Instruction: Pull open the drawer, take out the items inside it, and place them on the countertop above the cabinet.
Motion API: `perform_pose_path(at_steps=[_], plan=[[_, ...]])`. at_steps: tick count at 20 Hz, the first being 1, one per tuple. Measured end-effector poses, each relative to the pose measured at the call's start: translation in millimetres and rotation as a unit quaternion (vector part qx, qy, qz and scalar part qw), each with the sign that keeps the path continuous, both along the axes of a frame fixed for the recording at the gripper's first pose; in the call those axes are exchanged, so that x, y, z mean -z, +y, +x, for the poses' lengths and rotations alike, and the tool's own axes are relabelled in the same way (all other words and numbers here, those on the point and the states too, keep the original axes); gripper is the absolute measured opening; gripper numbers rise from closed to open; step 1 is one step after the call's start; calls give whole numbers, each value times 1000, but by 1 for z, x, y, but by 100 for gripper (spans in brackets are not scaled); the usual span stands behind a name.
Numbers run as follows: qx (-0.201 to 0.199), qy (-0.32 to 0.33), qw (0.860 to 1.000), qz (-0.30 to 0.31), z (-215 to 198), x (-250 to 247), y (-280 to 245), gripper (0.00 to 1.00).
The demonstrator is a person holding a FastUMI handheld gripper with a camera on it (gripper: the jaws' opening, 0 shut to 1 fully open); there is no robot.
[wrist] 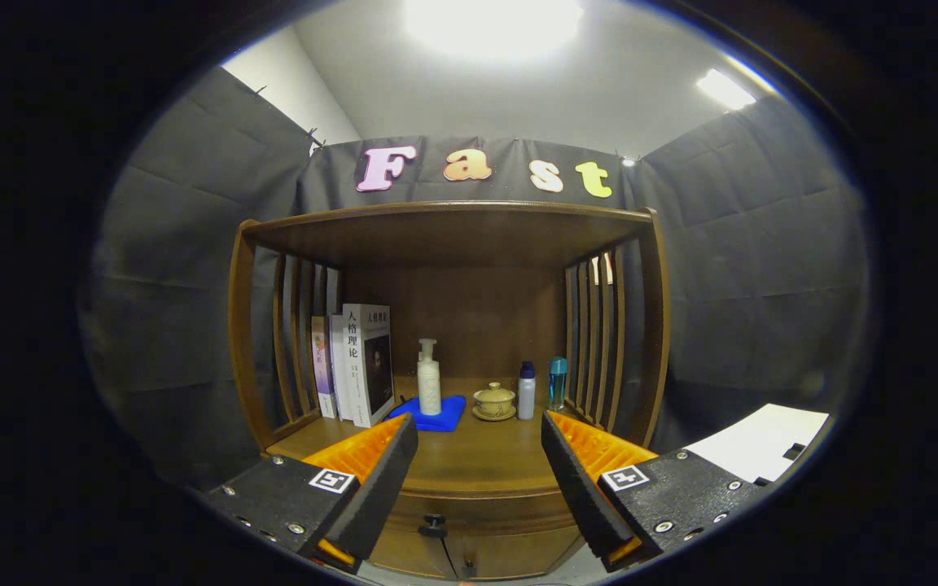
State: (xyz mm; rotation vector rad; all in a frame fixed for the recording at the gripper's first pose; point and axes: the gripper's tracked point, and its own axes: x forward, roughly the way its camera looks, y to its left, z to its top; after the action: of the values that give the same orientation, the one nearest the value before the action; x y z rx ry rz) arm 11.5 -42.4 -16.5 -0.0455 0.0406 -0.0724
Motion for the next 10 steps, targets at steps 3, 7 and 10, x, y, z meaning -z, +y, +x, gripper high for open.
perform_pose_path(at_steps=[3, 7, 10], plan=[[9, -4, 1000, -10, -1, -3, -6, 94], [26, -18, 999, -37, -1, -11, -16, 94], [22, -18, 999, -30, -1, -8, -15, 94]])
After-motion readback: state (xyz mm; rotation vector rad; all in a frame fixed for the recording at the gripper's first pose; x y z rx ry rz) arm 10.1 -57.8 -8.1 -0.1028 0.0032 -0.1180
